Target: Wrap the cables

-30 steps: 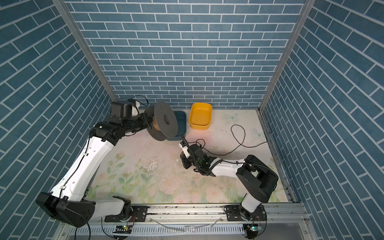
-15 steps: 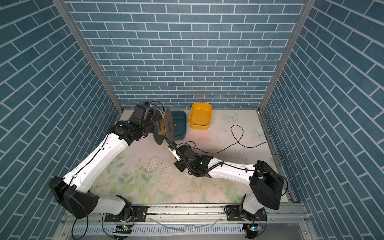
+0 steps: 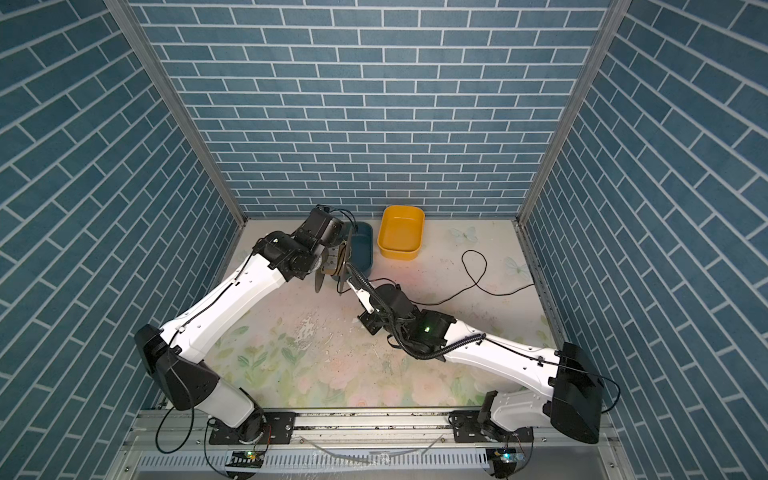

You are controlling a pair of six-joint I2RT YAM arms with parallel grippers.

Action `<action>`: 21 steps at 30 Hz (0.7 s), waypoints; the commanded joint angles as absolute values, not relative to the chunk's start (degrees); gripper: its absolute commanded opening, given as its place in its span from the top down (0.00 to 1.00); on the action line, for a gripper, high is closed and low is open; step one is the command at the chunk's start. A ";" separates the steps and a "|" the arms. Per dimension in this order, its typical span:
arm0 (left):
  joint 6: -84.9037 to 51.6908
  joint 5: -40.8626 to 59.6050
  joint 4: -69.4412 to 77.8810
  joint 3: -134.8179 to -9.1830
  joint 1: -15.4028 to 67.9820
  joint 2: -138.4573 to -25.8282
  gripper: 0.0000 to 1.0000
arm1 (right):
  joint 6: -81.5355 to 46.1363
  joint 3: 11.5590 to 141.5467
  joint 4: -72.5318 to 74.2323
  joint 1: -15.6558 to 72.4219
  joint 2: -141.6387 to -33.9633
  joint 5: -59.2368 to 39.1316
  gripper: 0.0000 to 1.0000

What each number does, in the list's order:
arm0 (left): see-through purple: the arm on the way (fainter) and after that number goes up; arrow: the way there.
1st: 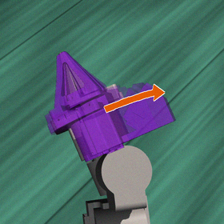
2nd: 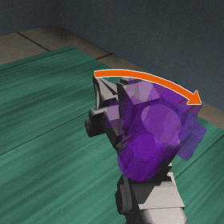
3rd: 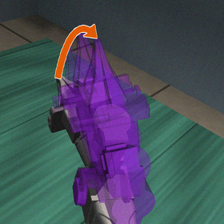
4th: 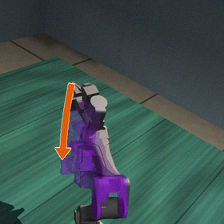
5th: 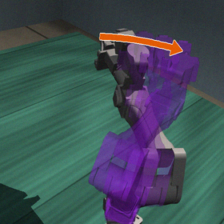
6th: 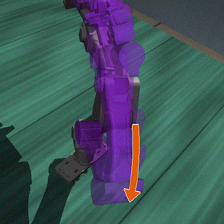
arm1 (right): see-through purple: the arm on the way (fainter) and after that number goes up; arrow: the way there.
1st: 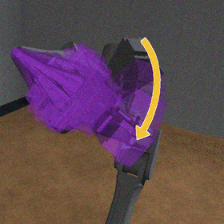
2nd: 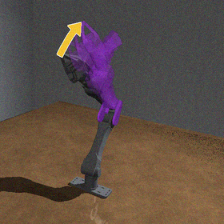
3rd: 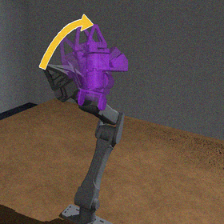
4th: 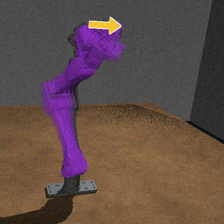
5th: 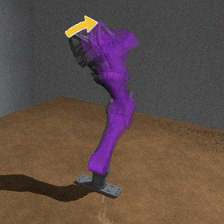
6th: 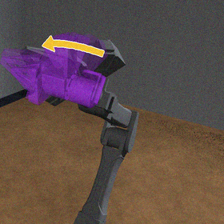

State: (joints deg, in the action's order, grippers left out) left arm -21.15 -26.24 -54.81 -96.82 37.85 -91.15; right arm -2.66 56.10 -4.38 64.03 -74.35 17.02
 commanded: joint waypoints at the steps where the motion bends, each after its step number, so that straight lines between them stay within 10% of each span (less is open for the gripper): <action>1: -17.78 -29.02 -57.26 -99.86 39.41 -91.59 1.00 | -1.00 58.55 -5.16 63.16 -73.10 23.36 1.00; 21: -16.33 -23.23 -67.50 -105.05 42.62 -98.43 1.00 | -7.21 65.40 -3.02 58.04 -72.16 23.53 1.00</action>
